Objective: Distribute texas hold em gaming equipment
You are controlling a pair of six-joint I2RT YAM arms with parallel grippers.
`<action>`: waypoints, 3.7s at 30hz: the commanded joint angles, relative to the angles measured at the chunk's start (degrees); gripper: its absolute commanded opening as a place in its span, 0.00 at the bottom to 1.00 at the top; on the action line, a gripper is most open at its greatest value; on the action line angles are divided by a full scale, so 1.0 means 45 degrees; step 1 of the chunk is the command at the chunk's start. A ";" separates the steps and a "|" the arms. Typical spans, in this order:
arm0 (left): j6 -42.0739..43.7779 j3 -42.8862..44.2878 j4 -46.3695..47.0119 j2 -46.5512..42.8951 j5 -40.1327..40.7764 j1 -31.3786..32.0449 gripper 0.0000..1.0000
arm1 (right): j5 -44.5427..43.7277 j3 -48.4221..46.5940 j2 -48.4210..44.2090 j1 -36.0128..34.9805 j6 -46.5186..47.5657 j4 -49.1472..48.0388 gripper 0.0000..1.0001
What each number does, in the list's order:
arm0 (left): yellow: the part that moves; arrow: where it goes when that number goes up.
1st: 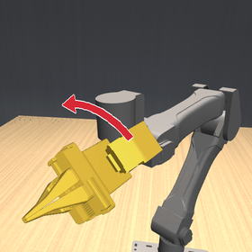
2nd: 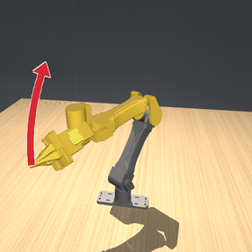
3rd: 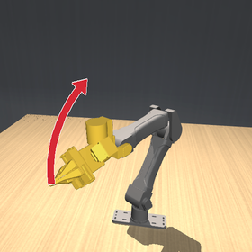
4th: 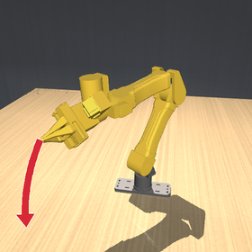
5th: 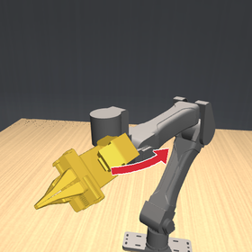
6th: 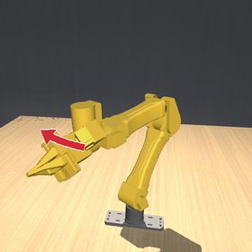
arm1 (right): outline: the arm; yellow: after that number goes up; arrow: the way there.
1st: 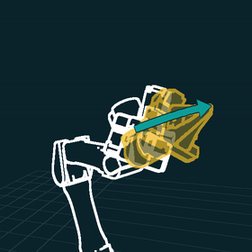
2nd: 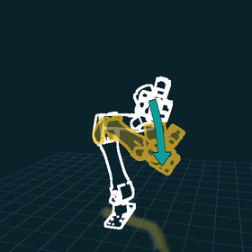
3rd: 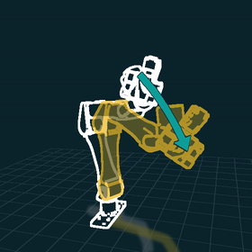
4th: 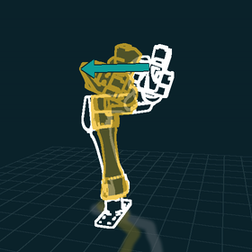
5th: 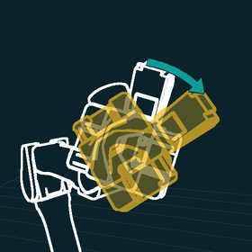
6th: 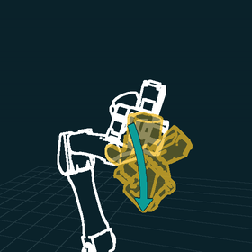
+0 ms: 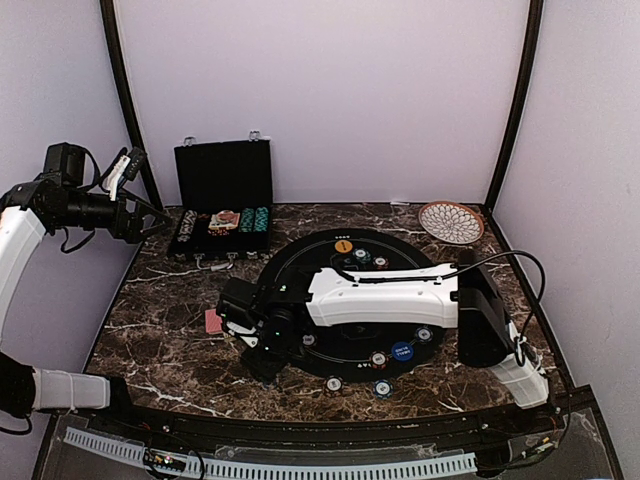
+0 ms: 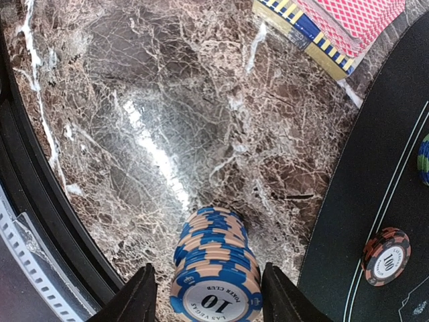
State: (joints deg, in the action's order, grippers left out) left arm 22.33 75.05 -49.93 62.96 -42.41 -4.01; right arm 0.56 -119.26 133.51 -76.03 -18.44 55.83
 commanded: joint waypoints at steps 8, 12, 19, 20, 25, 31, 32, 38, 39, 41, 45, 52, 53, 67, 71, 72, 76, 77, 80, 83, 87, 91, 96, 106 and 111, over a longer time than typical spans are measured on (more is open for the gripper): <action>0.0135 0.0060 -0.0329 -0.0260 -0.0131 -0.0046 0.99 | -0.0065 -0.0157 -0.0334 -0.0150 0.0170 0.0073 0.41; 0.0117 0.0061 -0.0325 -0.0263 -0.0156 -0.0046 0.99 | -0.0065 -0.0136 -0.0330 -0.0155 0.0210 0.0025 0.35; 0.0133 0.0061 -0.0344 -0.0261 -0.0166 -0.0044 0.99 | -0.0346 -0.0196 -0.0476 -0.0155 0.0301 -0.0116 0.23; 0.0125 0.0061 -0.0343 -0.0270 -0.0180 -0.0045 0.99 | -0.0471 -0.0209 -0.0515 -0.0148 0.0312 -0.0121 0.22; 0.0126 0.0064 -0.0338 -0.0249 -0.0202 -0.0046 0.99 | -0.1040 -0.0373 -0.0687 -0.0140 0.0411 -0.0054 0.14; 0.0134 0.0081 -0.0321 -0.0221 -0.0179 -0.0036 0.99 | -0.1182 -0.0547 -0.1073 -0.0136 0.0317 -0.0083 0.08; 0.0126 0.0091 -0.0328 -0.0221 -0.0182 -0.0044 0.99 | -0.1150 -0.0548 -0.1139 -0.0124 0.0289 -0.0093 0.08; 0.0098 0.0100 -0.0330 -0.0212 -0.0204 -0.0046 0.99 | -0.0865 -0.0447 -0.1675 -0.0025 0.0047 -0.0265 0.06; 0.0107 0.0100 -0.0330 -0.0209 -0.0194 -0.0036 0.99 | -0.0783 -0.0374 -0.1800 0.0022 0.0009 -0.0328 0.06; 0.0125 0.0100 -0.0349 -0.0203 -0.0183 -0.0045 0.99 | -0.0619 -0.0176 -0.2091 0.0155 -0.0085 -0.0468 0.05; 0.0117 0.0129 -0.0354 -0.0203 -0.0183 -0.0046 0.99 | -0.0702 0.0476 -0.2793 0.0764 -0.0302 -0.0640 0.05; 0.0141 0.0120 -0.0364 -0.0183 -0.0168 -0.0045 0.99 | -0.1766 0.2497 -0.4213 0.2987 -0.0535 -0.0911 0.04; 0.0148 0.0120 -0.0368 -0.0183 -0.0166 -0.0036 0.99 | -0.1828 0.2853 -0.4420 0.3384 -0.0542 -0.1075 0.04; 0.0195 0.0188 -0.0427 -0.0125 -0.0183 -0.0046 0.99 | -0.2955 0.4169 -0.3766 0.8319 0.0018 -0.2259 0.03; 0.0200 0.0179 -0.0399 -0.0058 -0.0182 -0.0039 0.99 | -0.2724 0.4313 -0.3323 0.9238 0.0163 -0.2628 0.03; 0.0207 0.0188 -0.0381 -0.0042 -0.0173 -0.0043 0.99 | -0.2673 0.4308 -0.3205 0.9420 0.0195 -0.2689 0.03; 0.0203 0.0231 -0.0372 0.0059 -0.0177 -0.0046 0.99 | -0.2419 0.4242 -0.2753 1.0020 0.0239 -0.2813 0.03; 0.0197 0.0234 -0.0380 0.0078 -0.0173 -0.0046 0.99 | -0.2347 0.4296 -0.2689 1.0113 0.0224 -0.2885 0.03; 0.0206 0.0222 -0.0351 0.0100 -0.0180 -0.0045 0.99 | -0.2159 0.4702 -0.2574 1.0265 0.0205 -0.3145 0.03; 0.0177 0.0218 -0.0306 0.0137 -0.0181 -0.0044 0.99 | -0.2057 0.5133 -0.2513 1.0397 0.0173 -0.3441 0.03; 0.0175 0.0245 -0.0290 0.0183 -0.0216 -0.0044 0.99 | -0.1914 0.5368 -0.2332 1.0562 0.0197 -0.3701 0.03; 0.0204 0.0309 -0.0329 0.0242 -0.0225 -0.0034 0.99 | -0.1826 0.5409 -0.2114 1.0691 0.0271 -0.3908 0.03; 0.0253 0.0384 -0.0390 0.0264 -0.0155 -0.0045 0.99 | -0.1818 0.5490 -0.1910 1.0823 0.0303 -0.4023 0.06; 0.0235 0.0321 -0.0369 0.0250 -0.0127 -0.0046 0.99 | -0.1771 0.5647 -0.1871 1.0834 0.0455 -0.4084 0.46; 0.0216 0.0315 -0.0369 0.0230 -0.0155 -0.0046 0.99 | -0.1770 0.5675 -0.2306 1.0824 0.0453 -0.4020 0.61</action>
State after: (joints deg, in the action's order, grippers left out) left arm 22.44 75.07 -50.28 64.29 -42.44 -4.01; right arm -7.44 -94.00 124.31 -27.68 -16.43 38.70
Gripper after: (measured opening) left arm 0.988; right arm 0.590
